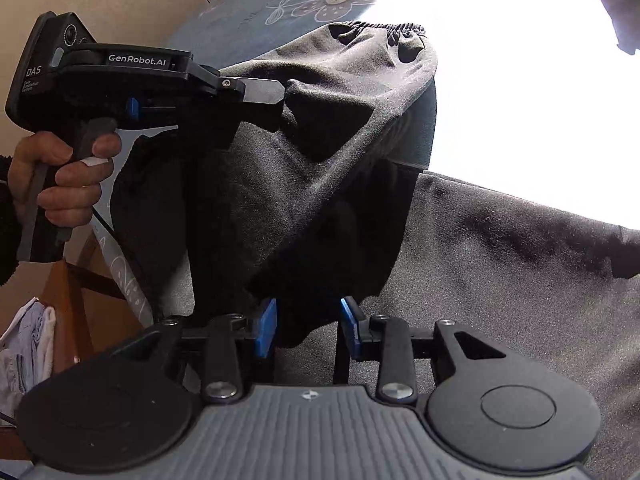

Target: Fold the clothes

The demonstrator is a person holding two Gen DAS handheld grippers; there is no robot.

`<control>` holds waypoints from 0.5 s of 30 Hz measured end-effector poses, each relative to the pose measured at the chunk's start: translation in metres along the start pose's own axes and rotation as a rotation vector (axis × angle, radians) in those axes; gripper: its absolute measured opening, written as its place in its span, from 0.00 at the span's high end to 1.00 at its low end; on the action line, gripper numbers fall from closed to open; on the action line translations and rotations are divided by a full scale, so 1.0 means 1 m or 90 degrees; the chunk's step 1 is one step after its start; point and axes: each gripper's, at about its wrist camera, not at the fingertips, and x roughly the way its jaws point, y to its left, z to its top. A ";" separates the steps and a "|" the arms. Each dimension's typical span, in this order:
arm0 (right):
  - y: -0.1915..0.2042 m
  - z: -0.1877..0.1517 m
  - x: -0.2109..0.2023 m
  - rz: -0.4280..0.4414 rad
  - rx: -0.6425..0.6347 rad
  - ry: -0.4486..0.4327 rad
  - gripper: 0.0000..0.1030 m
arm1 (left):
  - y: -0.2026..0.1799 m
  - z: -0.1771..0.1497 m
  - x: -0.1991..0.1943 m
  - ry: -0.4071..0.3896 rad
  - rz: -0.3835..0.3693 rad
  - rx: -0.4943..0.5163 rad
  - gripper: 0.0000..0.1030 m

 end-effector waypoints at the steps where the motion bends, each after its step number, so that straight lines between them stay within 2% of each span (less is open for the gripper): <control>1: 0.001 0.000 0.000 0.000 -0.002 -0.001 0.62 | 0.003 -0.001 -0.004 -0.009 -0.002 -0.013 0.98; 5: 0.001 0.000 0.003 -0.004 -0.001 0.002 0.62 | 0.008 -0.001 -0.018 -0.034 -0.016 -0.024 0.98; 8: 0.000 0.001 0.005 -0.010 0.004 0.005 0.61 | 0.012 -0.003 -0.010 -0.013 -0.002 -0.018 0.97; 11: 0.001 0.003 0.003 -0.016 0.001 0.004 0.59 | 0.027 -0.008 0.004 0.017 0.034 -0.037 0.97; 15: 0.001 0.006 -0.001 -0.033 -0.009 -0.006 0.57 | 0.038 -0.016 0.006 0.033 0.059 -0.053 0.97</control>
